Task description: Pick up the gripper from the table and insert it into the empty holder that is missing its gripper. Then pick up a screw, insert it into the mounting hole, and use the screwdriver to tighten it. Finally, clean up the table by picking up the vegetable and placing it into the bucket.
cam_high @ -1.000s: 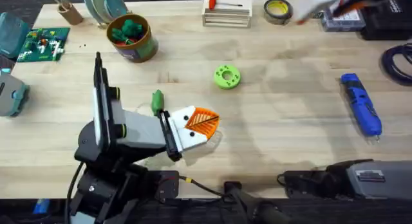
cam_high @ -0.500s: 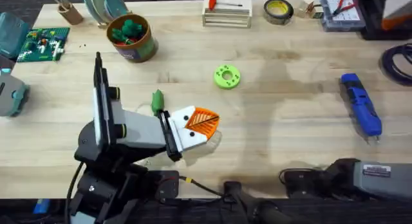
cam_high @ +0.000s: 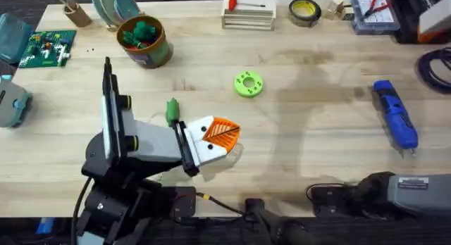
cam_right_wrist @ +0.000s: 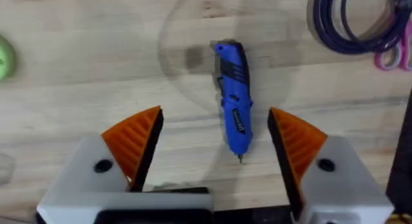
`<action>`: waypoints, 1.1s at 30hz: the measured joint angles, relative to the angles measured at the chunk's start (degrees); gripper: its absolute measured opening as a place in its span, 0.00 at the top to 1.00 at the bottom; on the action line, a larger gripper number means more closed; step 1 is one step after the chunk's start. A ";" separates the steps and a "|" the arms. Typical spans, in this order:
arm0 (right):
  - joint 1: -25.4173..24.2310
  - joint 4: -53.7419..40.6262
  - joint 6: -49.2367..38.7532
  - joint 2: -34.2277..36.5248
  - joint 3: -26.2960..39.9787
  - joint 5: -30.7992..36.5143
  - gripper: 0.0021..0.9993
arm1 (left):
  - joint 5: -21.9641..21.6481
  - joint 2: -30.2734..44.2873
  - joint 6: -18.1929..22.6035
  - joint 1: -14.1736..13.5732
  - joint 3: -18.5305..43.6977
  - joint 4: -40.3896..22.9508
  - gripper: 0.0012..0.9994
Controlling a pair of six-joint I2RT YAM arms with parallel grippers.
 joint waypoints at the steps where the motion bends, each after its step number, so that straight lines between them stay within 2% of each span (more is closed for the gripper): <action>1: -0.18 0.74 -1.35 0.01 -0.97 0.00 0.01 | -0.01 0.00 0.00 0.00 0.00 0.00 0.98; 9: -3.61 14.62 -8.51 0.01 -14.50 -0.71 0.01 | -0.01 0.00 0.00 0.00 0.00 0.00 0.98; 18: -4.71 29.67 -20.38 0.19 -31.13 -1.63 0.00 | 0.03 0.00 0.02 0.00 0.00 -0.02 0.98; 23: -6.61 37.16 -23.99 0.19 -38.75 -1.77 0.01 | 0.03 0.00 0.02 0.00 0.00 -0.02 0.98; 28: -8.79 43.46 -25.06 0.19 -44.52 -1.77 0.01 | 0.03 -0.01 0.02 0.00 0.00 -0.02 0.98; 33: -10.94 47.32 -25.53 0.19 -46.54 -2.94 0.01 | 0.03 -0.02 0.00 0.00 0.00 -0.02 0.98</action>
